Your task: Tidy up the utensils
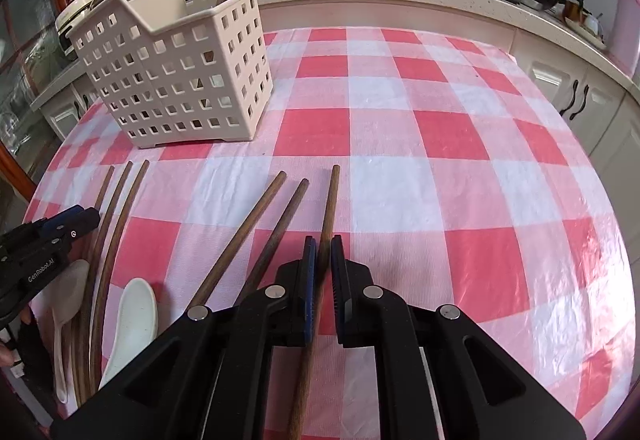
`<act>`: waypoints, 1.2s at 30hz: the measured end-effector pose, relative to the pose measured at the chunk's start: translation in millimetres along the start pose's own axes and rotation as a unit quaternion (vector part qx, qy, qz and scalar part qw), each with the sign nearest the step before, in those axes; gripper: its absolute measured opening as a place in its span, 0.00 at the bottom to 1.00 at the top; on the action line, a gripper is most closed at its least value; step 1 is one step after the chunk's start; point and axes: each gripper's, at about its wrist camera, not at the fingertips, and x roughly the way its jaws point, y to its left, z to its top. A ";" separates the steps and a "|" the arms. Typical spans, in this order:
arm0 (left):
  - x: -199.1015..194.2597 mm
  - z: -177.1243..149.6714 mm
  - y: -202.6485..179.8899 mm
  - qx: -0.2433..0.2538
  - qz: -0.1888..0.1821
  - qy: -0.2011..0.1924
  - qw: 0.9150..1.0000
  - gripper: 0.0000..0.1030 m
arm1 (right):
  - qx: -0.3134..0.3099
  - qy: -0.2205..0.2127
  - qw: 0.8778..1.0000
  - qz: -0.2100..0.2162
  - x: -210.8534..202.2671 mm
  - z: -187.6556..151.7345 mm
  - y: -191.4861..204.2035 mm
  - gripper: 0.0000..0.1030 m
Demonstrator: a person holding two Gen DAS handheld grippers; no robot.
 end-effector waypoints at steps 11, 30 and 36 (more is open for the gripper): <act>-1.8 -3.1 -3.0 0.008 -0.012 -0.005 1.000 0.07 | -0.007 -0.015 1.000 -0.002 -0.6 -2.9 0.2 0.07; -87.3 7.9 8.8 -0.027 -0.068 -0.142 0.987 0.06 | 0.021 -0.145 0.988 0.052 -81.1 4.4 1.3 0.06; -108.4 12.7 10.3 -0.024 -0.065 -0.173 0.983 0.06 | 0.019 -0.173 0.983 0.058 -99.5 8.7 5.7 0.06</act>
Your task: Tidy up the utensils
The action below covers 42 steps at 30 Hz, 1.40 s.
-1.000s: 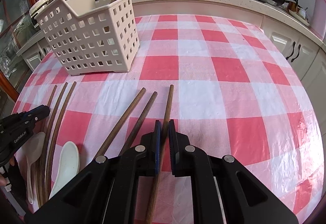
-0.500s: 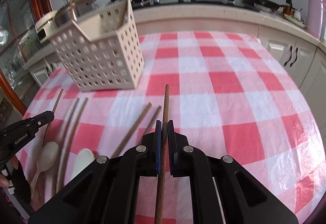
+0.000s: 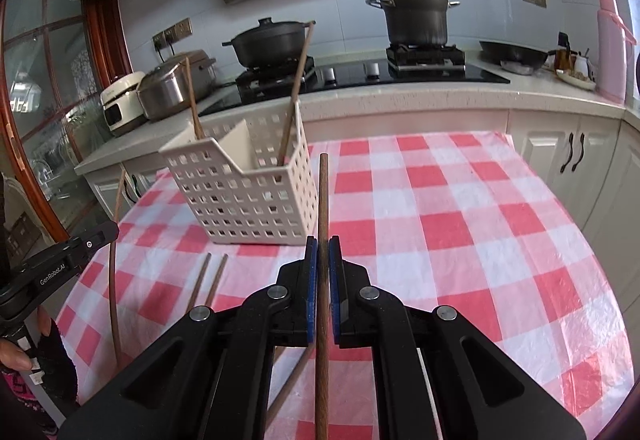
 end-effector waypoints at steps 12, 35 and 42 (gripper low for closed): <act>-14.2 9.4 4.3 0.004 0.004 -0.031 0.999 0.06 | -0.003 -0.028 1.000 0.008 -6.1 11.0 7.1 0.06; -55.8 27.3 -7.4 0.030 -0.003 -0.087 0.996 0.06 | -0.048 -0.091 0.995 0.016 -47.4 33.7 40.2 0.06; -64.5 34.0 -12.3 0.040 -0.008 -0.101 0.994 0.06 | -0.058 -0.107 0.993 0.014 -56.1 41.3 45.3 0.06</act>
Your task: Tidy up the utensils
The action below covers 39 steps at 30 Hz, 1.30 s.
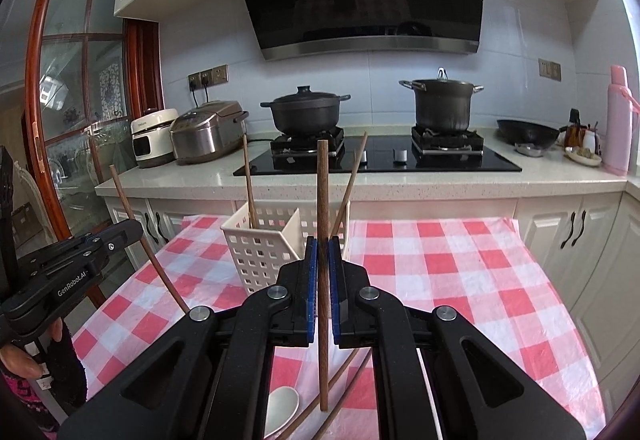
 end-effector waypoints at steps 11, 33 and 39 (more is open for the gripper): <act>-6.4 21.7 -7.1 0.018 -0.010 -0.013 1.000 0.06 | -0.018 -0.027 0.999 -0.004 0.4 24.7 5.0 0.06; -12.5 107.7 -23.4 0.034 -0.043 -0.040 0.998 0.06 | -0.027 -0.065 0.998 0.002 22.2 79.5 6.8 0.06; -13.7 137.8 -31.9 0.044 -0.038 -0.064 0.996 0.06 | -0.012 -0.072 0.997 0.011 36.0 97.4 1.6 0.06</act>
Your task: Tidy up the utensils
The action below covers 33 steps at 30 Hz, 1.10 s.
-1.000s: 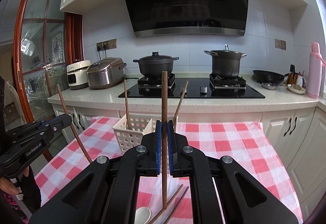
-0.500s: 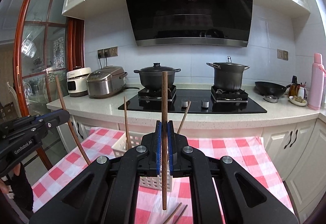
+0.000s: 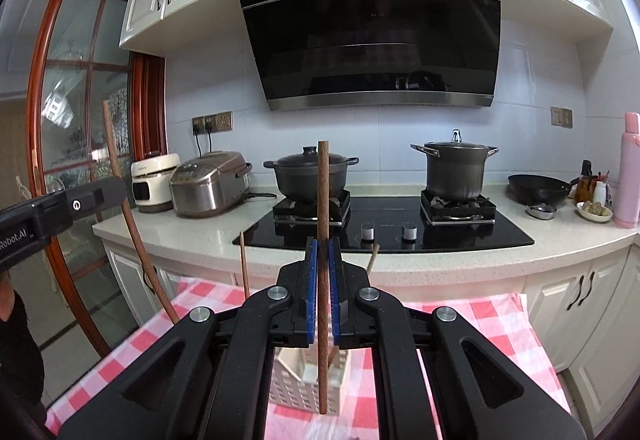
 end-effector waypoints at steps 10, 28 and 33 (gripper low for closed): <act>41.9 28.5 9.9 -0.025 0.000 -0.011 1.000 0.06 | 0.005 -0.012 1.000 0.004 29.6 18.2 -2.2 0.06; 152.1 -41.6 37.6 -0.077 -0.020 0.110 0.991 0.06 | 0.010 0.080 0.997 0.004 93.1 -31.2 -12.6 0.06; 164.7 -62.2 38.6 -0.075 -0.010 0.146 0.986 0.06 | 0.034 0.120 0.992 0.000 112.5 -44.6 -20.7 0.06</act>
